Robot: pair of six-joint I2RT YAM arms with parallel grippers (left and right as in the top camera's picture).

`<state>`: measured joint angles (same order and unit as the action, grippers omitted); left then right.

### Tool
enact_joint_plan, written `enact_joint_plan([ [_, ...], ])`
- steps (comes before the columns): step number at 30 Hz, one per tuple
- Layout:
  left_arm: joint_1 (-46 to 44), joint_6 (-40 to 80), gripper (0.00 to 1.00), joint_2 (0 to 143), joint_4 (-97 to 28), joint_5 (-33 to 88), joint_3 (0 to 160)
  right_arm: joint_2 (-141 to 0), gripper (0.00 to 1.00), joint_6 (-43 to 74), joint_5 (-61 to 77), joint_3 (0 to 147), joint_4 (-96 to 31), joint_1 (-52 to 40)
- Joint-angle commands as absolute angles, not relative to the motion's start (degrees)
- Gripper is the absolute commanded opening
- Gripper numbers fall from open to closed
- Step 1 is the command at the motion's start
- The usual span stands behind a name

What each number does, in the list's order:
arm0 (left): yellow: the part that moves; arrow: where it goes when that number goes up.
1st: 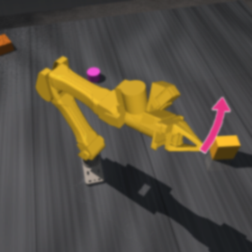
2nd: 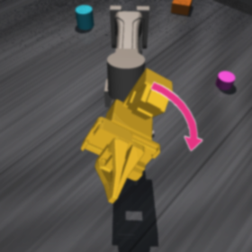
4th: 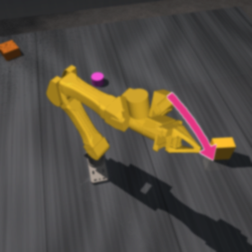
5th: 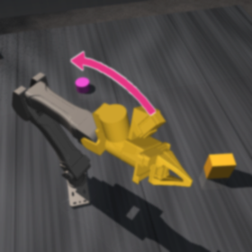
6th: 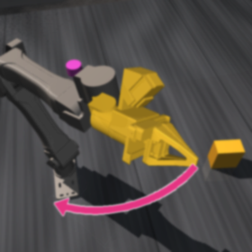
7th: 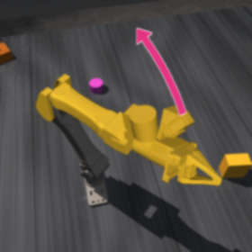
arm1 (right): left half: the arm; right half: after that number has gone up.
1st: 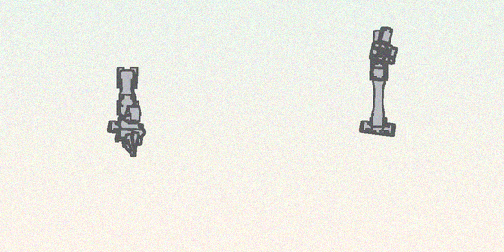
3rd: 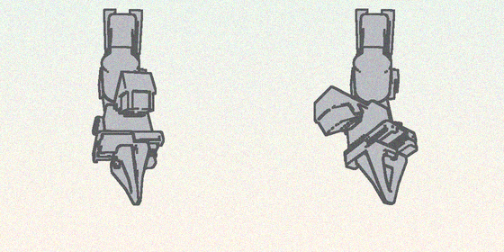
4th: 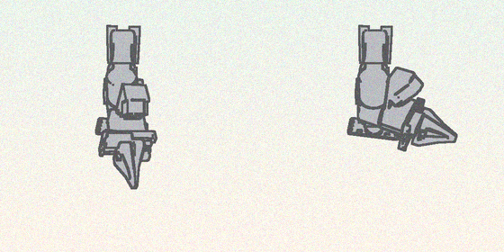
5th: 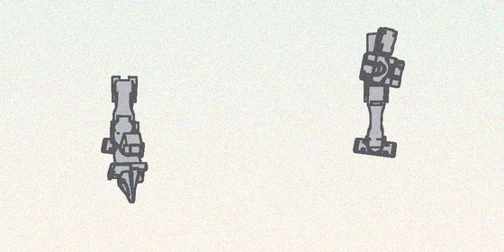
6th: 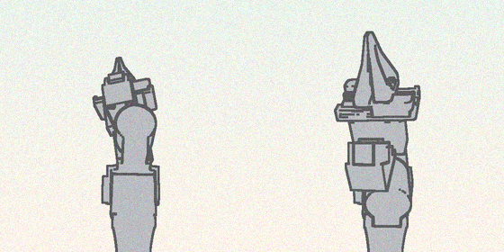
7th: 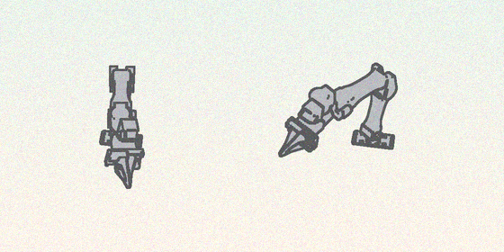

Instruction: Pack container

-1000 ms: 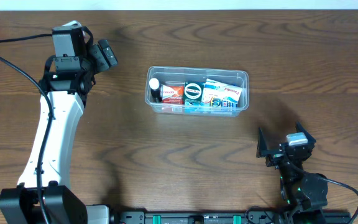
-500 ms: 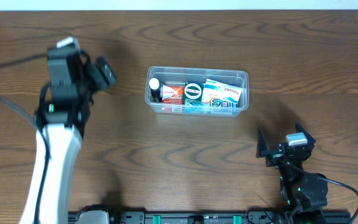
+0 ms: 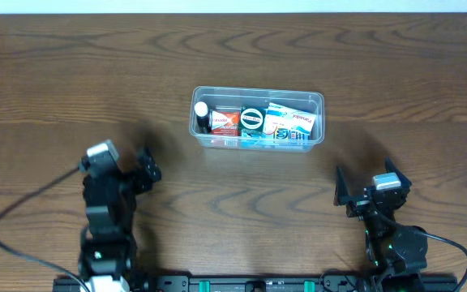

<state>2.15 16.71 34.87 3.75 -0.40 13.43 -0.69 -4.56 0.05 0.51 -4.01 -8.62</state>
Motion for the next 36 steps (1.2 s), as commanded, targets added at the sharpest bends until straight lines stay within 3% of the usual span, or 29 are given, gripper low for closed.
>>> enact_joint_plan([
  [1, 2.28, 16.75, 0.98, 28.77, 8.54, -0.91, 7.09, -0.34, 0.99, -5.21, 0.23, 0.32, -4.14, -8.16],
  [12, 2.28, 12.62, 0.98, 14.35, 9.28, -0.89, 0.23, -0.34, 0.99, -5.21, 0.25, 0.32, -4.14, -8.16],
  [22, 1.26, 11.46, 0.98, 6.37, -2.13, -0.89, 0.23, -0.34, 0.99, -5.23, 0.23, 0.32, -4.14, -8.16],
  [36, 1.26, -6.55, 0.98, 0.1, -4.1, -0.91, 0.23, -0.34, 0.99, -5.23, 0.25, 0.32, -4.14, -8.16],
])
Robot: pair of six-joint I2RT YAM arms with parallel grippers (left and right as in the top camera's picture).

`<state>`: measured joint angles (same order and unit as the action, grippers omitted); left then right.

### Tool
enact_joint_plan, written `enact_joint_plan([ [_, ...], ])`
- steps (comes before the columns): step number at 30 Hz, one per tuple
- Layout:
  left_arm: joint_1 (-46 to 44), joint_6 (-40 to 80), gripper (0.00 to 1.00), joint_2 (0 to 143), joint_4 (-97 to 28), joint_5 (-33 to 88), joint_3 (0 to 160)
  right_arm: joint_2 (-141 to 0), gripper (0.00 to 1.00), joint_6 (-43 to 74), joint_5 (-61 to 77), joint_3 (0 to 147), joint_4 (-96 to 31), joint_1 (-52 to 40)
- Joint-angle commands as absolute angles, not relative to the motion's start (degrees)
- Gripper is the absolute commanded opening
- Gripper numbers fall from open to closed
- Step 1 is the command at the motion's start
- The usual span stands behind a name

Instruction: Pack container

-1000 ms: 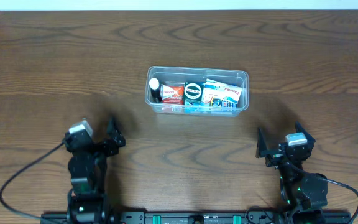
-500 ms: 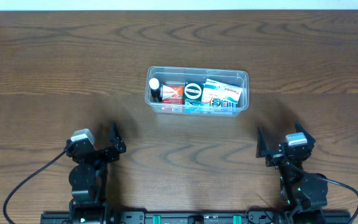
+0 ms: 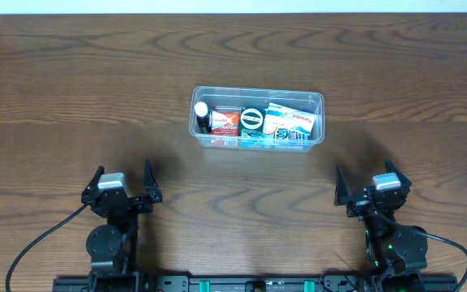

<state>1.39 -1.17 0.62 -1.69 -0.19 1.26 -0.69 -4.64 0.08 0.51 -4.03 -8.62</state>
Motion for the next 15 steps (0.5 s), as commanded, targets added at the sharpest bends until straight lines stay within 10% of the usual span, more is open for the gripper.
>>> enact_joint_plan([
  [1, 1.26, -7.11, 0.98, 0.1, -4.1, -0.91, 0.23, -0.34, 0.99, -5.23, 0.25, 0.32, -4.14, -8.16],
  [15, 1.26, -7.9, 0.98, 0.1, -4.1, -0.89, 0.23, -0.34, 0.99, -5.21, 0.25, 0.32, -4.14, -8.16],
])
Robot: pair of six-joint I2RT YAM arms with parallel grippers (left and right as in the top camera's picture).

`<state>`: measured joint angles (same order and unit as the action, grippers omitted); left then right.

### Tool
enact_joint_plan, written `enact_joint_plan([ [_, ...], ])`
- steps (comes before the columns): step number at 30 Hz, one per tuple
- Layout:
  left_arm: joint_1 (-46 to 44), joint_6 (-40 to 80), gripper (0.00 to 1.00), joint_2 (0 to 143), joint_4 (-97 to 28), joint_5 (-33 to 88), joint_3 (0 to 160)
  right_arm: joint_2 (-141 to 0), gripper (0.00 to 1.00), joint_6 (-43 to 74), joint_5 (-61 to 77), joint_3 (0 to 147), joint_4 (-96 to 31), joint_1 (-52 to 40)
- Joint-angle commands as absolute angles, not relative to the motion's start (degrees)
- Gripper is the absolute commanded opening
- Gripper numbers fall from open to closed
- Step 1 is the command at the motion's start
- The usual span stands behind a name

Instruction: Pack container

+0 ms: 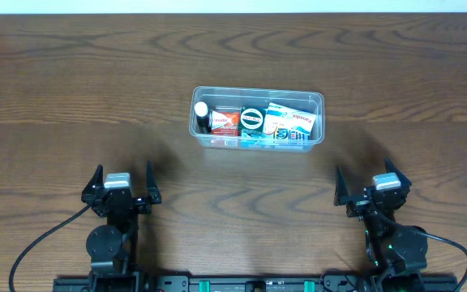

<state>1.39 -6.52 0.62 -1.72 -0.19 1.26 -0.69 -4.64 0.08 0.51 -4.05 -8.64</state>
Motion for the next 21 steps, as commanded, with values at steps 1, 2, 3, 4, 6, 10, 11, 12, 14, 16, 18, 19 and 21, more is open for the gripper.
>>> enact_joint_plan([
  [1, 1.26, -7.9, 0.98, 0.1, -4.1, -0.89, 0.23, -0.34, 0.99, -5.21, 0.25, 0.32, -4.14, -8.16],
  [2, 1.26, -7.9, 0.98, 0.1, -4.1, -0.89, 0.23, -0.34, 0.98, -5.23, 0.25, 0.32, -4.14, -8.16],
  [3, 1.26, -7.9, 0.98, 0.1, -4.1, -0.89, 0.23, -0.34, 0.99, -5.23, 0.25, 0.32, -4.14, -8.16],
  [4, 1.26, -7.9, 0.98, 0.1, -4.1, -0.89, 0.23, -0.34, 0.99, -5.23, 0.25, 0.32, -4.14, -8.16],
  [6, 1.26, -7.9, 0.98, 0.1, -4.1, -0.89, 0.23, -0.34, 0.99, -5.23, 0.25, 0.32, -4.14, -8.16],
  [10, 1.26, -7.9, 0.98, 0.1, -4.1, -0.89, 0.23, -0.34, 0.99, -5.23, 0.25, 0.32, -4.14, -8.16],
  [11, 1.26, -7.9, 0.98, 0.12, -4.1, -0.89, 0.23, -0.34, 0.99, -5.21, 0.25, 0.32, -4.14, -8.16],
  [12, 1.26, -7.9, 0.98, 0.16, -4.1, -0.89, 0.23, -0.34, 0.99, -5.21, 0.25, 0.32, -4.16, -8.16],
  [14, 1.26, -7.9, 0.98, 0.23, -4.1, -0.89, 0.23, -0.34, 0.99, -5.21, 0.23, 0.32, -4.14, -8.16],
  [16, 1.26, -7.9, 0.98, 0.23, -4.1, -0.89, 0.23, -0.34, 0.99, -5.21, 0.25, 0.32, -4.14, -8.16],
  [18, 1.26, -7.9, 0.98, 0.23, -4.1, -0.89, 0.23, -0.34, 0.99, -5.21, 0.25, 0.32, -4.16, -8.16],
  [19, 1.26, -7.9, 0.98, 0.23, -4.1, -0.89, 0.23, -0.34, 0.99, -5.21, 0.25, 0.32, -4.14, -8.16],
  [21, 1.26, -7.9, 0.98, 0.23, -4.1, -0.89, 0.23, -0.34, 0.99, -5.23, 0.25, 0.32, -4.14, -8.16],
])
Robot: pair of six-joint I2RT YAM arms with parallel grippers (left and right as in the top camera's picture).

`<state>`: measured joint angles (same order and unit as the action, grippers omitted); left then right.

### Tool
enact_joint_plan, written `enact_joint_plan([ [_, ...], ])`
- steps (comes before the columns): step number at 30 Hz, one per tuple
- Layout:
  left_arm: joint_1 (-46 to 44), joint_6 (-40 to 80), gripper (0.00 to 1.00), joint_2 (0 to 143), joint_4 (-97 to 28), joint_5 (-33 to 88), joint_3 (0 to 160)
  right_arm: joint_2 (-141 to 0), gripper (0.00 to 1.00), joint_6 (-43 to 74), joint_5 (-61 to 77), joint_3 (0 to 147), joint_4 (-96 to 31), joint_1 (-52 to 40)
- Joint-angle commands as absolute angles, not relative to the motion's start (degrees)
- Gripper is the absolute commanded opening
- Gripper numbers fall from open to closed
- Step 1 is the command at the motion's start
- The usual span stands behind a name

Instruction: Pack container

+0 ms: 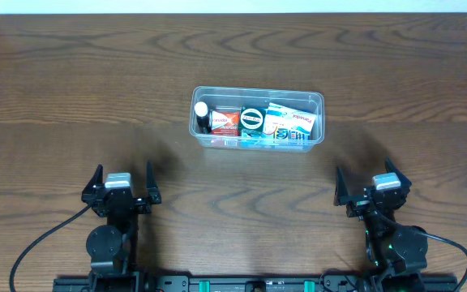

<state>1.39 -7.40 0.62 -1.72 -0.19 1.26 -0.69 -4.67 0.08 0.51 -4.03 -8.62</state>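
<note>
A clear plastic container stands at the table's middle, a little toward the back. Inside it, packed side by side, are a small white-capped bottle, a red box, a round green-lidded tin and white-and-blue boxes. My left gripper is down at the front left, open and holding nothing. At the front right my right gripper is likewise open with nothing between its fingers. Both are well short of the container.
Brown wooden table all around the container. Black cables trail from both arm bases along the front edge.
At first my left arm was turned to the right, gripper open near the front left. By 1.2 s ago it had drawn back and squared up at its base, and it has stayed there. The right arm and the packed container have not moved.
</note>
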Motion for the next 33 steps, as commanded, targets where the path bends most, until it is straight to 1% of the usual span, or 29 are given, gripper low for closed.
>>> enact_joint_plan([
  [1, 1.26, -7.9, 0.98, 0.23, -4.1, -0.89, 0.23, -0.34, 0.99, -5.23, 0.25, 0.32, -4.14, -8.16],
  [11, 1.39, -7.9, 0.98, 0.08, -4.1, -0.89, 0.23, -0.34, 0.99, -5.21, 0.25, 0.32, -4.14, -8.16],
  [23, 4.25, -7.9, 0.98, 0.08, -4.1, -0.89, 0.23, -0.34, 0.99, -5.23, 0.25, 0.32, -4.14, -8.16],
  [33, 4.27, -7.9, 0.98, 0.08, -4.1, -0.89, 0.23, -0.34, 0.99, -5.21, 0.25, 0.32, -4.16, -8.16],
])
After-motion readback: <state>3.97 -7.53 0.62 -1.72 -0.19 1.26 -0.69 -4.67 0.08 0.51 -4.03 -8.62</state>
